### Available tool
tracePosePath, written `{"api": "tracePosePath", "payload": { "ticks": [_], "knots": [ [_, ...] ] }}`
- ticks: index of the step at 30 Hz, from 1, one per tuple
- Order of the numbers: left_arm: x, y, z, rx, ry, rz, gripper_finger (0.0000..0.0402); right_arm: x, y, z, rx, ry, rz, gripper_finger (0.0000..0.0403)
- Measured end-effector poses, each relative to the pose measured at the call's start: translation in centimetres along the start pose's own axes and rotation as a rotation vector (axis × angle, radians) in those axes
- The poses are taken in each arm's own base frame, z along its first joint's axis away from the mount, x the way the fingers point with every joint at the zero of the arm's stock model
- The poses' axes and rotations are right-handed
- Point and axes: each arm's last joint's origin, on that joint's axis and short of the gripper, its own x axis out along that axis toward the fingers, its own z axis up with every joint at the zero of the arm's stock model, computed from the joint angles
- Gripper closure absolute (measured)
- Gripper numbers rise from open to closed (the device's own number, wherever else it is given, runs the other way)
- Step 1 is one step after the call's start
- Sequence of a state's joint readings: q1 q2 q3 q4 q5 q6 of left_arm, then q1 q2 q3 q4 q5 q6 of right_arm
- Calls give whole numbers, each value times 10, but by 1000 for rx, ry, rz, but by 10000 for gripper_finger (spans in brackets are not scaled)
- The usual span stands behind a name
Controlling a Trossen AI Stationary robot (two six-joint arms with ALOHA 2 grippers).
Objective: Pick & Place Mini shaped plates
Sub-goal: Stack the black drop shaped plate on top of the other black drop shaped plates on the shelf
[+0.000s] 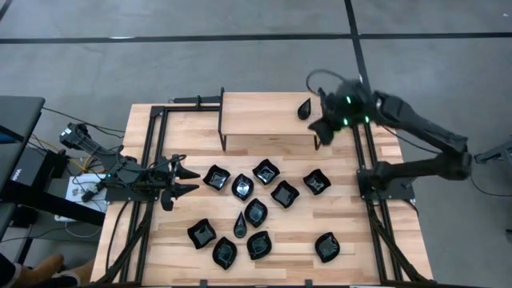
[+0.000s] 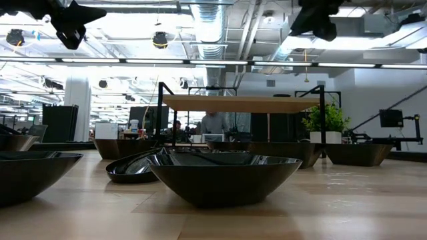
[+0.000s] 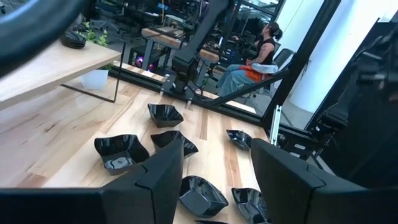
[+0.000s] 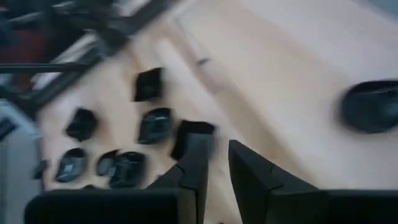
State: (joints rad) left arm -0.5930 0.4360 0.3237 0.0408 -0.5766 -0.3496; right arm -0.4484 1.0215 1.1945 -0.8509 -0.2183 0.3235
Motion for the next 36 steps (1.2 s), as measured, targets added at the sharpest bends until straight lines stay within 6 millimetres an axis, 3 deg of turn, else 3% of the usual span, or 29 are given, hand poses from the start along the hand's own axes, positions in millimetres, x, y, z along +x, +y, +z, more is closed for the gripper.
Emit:
{"api": "tracePosePath", "payload": {
  "ticks": [7, 14, 24, 30, 36],
  "knots": [
    [9, -8, 1, -49, -18, -65, 211, 25, 2, -71, 78, -182, 247, 344],
    [36, -31, 5, 6, 90, -96, 211, 39, -3, -112, 101, -347, 346, 344],
    [81, -60, -4, 2, 425, -9, 211, 33, -2, -122, 33, -419, 345, 344],
    [113, -58, -22, -198, 560, 104, 211, 30, -1, -123, -47, -436, 344, 344],
    [146, -60, -41, -268, 654, 164, 211, 26, 4, -127, -117, -429, 389, 344]
  ]
}}
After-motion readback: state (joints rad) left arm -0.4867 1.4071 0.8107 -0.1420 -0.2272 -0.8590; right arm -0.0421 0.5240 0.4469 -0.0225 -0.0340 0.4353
